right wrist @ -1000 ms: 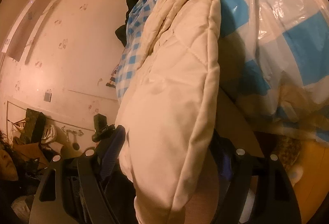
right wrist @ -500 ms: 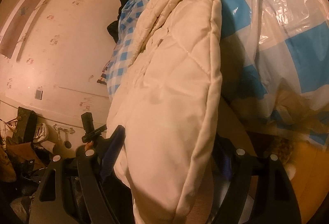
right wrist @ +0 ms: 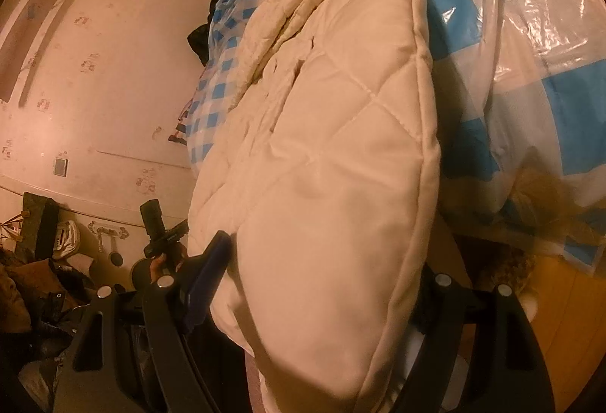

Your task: Fold large clothes

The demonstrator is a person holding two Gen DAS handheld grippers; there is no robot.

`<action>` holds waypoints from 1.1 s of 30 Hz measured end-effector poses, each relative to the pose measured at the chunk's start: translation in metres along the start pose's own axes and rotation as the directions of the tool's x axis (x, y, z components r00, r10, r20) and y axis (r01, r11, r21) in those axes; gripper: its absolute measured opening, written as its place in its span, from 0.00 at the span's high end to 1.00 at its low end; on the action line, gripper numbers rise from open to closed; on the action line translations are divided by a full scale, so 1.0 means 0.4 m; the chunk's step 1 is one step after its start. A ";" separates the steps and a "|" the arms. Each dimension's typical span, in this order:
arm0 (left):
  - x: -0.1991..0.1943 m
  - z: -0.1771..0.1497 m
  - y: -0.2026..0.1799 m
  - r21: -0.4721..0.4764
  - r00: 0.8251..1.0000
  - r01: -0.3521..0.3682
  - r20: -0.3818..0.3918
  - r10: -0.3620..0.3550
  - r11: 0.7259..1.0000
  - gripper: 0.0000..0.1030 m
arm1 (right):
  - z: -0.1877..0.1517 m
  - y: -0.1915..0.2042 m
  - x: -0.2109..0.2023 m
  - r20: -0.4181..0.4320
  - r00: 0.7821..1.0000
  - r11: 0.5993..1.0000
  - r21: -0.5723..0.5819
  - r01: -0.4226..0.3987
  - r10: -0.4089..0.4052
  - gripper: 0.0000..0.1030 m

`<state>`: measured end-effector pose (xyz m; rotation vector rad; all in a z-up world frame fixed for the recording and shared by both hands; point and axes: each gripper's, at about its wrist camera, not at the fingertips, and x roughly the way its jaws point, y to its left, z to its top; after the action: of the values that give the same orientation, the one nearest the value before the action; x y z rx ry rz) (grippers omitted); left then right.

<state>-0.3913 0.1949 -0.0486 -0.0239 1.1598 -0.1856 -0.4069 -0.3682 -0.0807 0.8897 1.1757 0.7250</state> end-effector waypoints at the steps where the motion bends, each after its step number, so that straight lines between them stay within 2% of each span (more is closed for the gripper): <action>1: -0.001 -0.001 -0.001 0.008 1.000 -0.007 0.001 0.007 1.000 0.22 | 0.001 0.001 -0.001 0.000 1.000 1.000 0.001 0.005 -0.005 0.26; 9: -0.003 0.003 -0.006 0.030 1.000 -0.031 -0.003 0.031 0.999 0.19 | 0.006 0.010 -0.001 -0.006 0.996 0.996 -0.017 0.089 -0.089 0.26; 16: 0.002 0.005 0.010 0.017 1.000 0.011 -0.012 -0.011 1.000 0.18 | 0.007 0.062 0.006 -0.035 0.988 0.983 -0.116 0.143 -0.148 0.29; 19: 0.008 0.005 0.022 -0.003 0.998 0.052 -0.021 -0.052 0.999 0.18 | 0.009 0.065 0.006 -0.043 0.987 0.982 -0.115 0.148 -0.154 0.29; 22: 0.021 0.003 0.043 -0.037 0.992 0.124 -0.033 -0.125 0.992 0.17 | 0.009 0.051 0.006 -0.058 0.990 0.989 -0.084 0.125 -0.130 0.28; 24: 0.038 0.001 0.070 -0.085 0.978 0.200 -0.042 -0.204 0.976 0.17 | 0.008 0.037 0.009 -0.070 0.992 0.993 -0.057 0.100 -0.104 0.27; 28: 0.069 -0.011 0.118 -0.197 0.941 0.323 -0.041 -0.337 0.926 0.16 | 0.006 0.016 0.011 -0.080 0.995 0.998 -0.020 0.064 -0.066 0.27; 29: 0.072 -0.013 0.120 -0.204 0.938 0.330 -0.038 -0.344 0.922 0.16 | 0.004 0.014 0.012 -0.083 0.995 0.998 -0.017 0.057 -0.058 0.27; 31: 0.062 -0.018 0.106 -0.177 0.949 0.308 -0.019 -0.316 0.935 0.16 | 0.001 0.021 0.015 -0.083 0.995 0.998 -0.032 0.048 -0.050 0.27; 32: 0.057 -0.017 0.099 -0.158 0.954 0.293 -0.011 -0.299 0.943 0.16 | 0.000 0.026 0.013 -0.078 0.996 0.998 -0.045 0.042 -0.045 0.36; 33: 0.049 -0.015 0.091 -0.133 0.961 0.274 0.001 -0.276 0.953 0.22 | 0.000 0.032 0.013 -0.074 0.996 0.998 -0.055 0.037 -0.041 0.54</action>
<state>-0.3842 0.2280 -0.0730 -0.3027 1.1819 -0.3560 -0.4058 -0.3577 -0.0721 0.7983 1.2314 0.7602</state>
